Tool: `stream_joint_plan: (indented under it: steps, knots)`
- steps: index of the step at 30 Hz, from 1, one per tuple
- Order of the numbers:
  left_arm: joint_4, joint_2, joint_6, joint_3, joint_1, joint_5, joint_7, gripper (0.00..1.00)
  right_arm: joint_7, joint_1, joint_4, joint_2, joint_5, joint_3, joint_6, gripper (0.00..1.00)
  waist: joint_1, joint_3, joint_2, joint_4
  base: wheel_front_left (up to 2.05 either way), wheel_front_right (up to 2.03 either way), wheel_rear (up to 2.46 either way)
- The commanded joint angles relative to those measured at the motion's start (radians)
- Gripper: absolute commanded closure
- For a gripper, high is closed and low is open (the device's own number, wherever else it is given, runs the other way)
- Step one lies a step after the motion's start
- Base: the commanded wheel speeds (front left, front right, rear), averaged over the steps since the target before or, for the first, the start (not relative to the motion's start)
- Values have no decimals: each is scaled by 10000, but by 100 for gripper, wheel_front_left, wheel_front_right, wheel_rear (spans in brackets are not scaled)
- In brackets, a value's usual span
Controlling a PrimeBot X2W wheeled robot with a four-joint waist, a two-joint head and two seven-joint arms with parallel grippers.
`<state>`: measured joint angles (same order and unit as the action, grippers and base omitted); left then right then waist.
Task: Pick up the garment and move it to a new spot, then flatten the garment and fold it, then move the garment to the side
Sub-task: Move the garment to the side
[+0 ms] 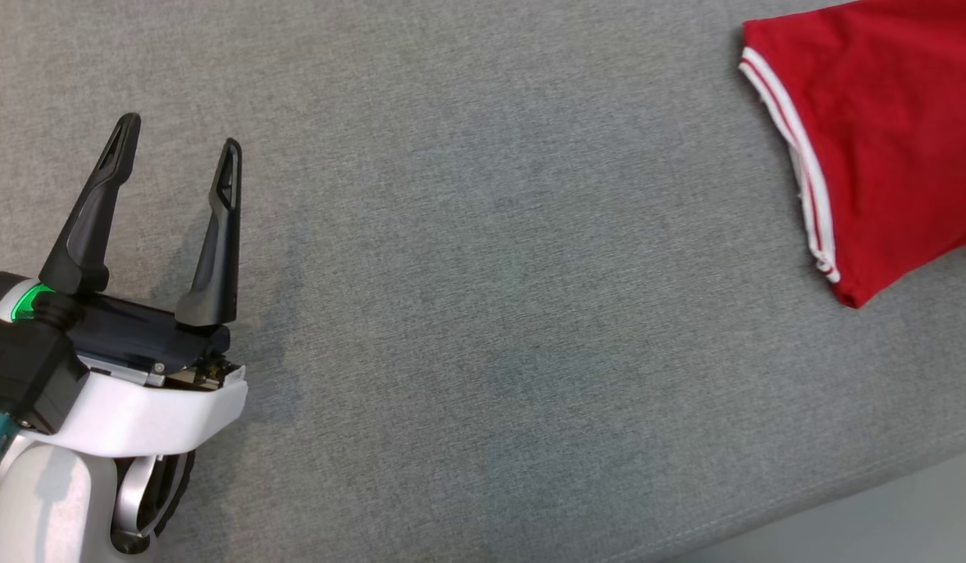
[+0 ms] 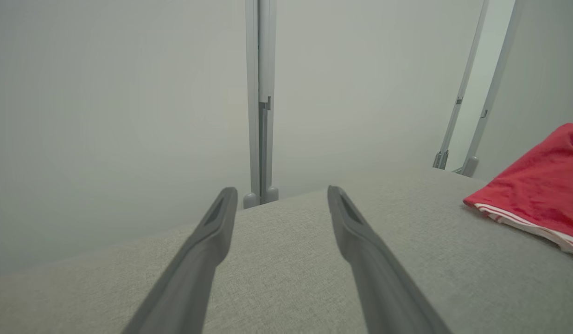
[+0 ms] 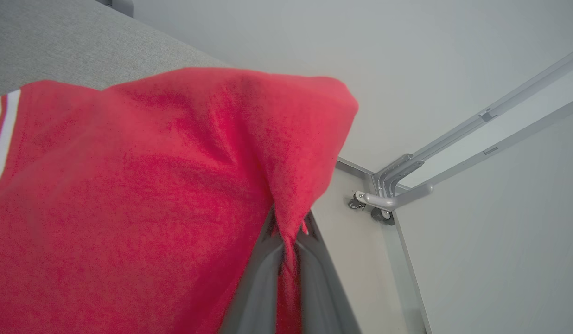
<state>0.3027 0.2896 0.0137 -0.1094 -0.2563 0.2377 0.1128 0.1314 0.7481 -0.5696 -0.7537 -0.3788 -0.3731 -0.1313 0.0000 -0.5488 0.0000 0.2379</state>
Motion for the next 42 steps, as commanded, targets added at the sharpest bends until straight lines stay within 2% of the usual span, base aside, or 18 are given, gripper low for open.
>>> stream_joint_plan:
  steps: [1,2,3,4,11,15,21,24,25,28,29,30,35,42]
  knots:
    - [14,60,49,16,-193,-9,-29,0,2,187,-272,27,-78,47,12,84,0,-90,0,-95,0,0,0]
    - [-27,62,83,-16,-302,34,-18,0,128,397,-795,131,-87,93,12,69,0,-149,0,-156,0,0,0]
    - [-57,63,96,-34,-322,47,1,0,112,463,-1108,212,-154,191,13,30,0,-162,0,-183,0,0,0]
    - [-91,56,103,-51,-348,61,15,0,228,533,-1299,303,-138,243,12,0,0,-165,0,-209,0,0,0]
    - [-363,10,13,-79,-315,96,173,0,890,549,-2543,918,-352,1048,12,0,0,24,0,-277,0,0,0]
    - [-565,-14,-82,-16,-22,182,277,0,1224,268,-2550,1363,-531,1682,12,0,0,378,0,-237,0,0,0]
    - [-839,-103,-248,117,307,326,437,0,1340,-391,-1801,2140,-619,2713,10,0,0,933,0,-262,0,0,0]
    - [-1042,-230,-363,122,556,402,537,0,1350,-1041,-911,2707,-451,3257,10,0,0,1324,0,-369,0,0,0]
    - [-1168,-316,-418,115,679,487,584,0,1355,-1568,-212,3095,-246,3639,10,0,0,1552,0,-491,0,0,0]
    - [-1297,-365,-436,115,810,556,644,0,1355,-2130,539,3490,-49,3926,10,0,0,1759,0,-656,0,0,0]
    - [-1444,-428,-445,90,904,619,692,0,1346,-2701,1283,3912,86,4181,10,0,0,1962,0,-850,0,0,0]
    - [-1444,-428,-445,90,904,619,692,0,1346,-2701,1283,3912,86,4181,10,0,0,1962,0,-850,0,0,0]
    - [-1800,-533,-562,171,1185,730,829,0,1006,-3926,3099,4937,601,4465,10,0,0,2442,0,-1284,0,0,0]
    - [-2203,-587,-738,380,1672,941,990,0,35,-4994,4891,5845,1097,4198,10,0,0,3023,0,-1802,0,0,0]
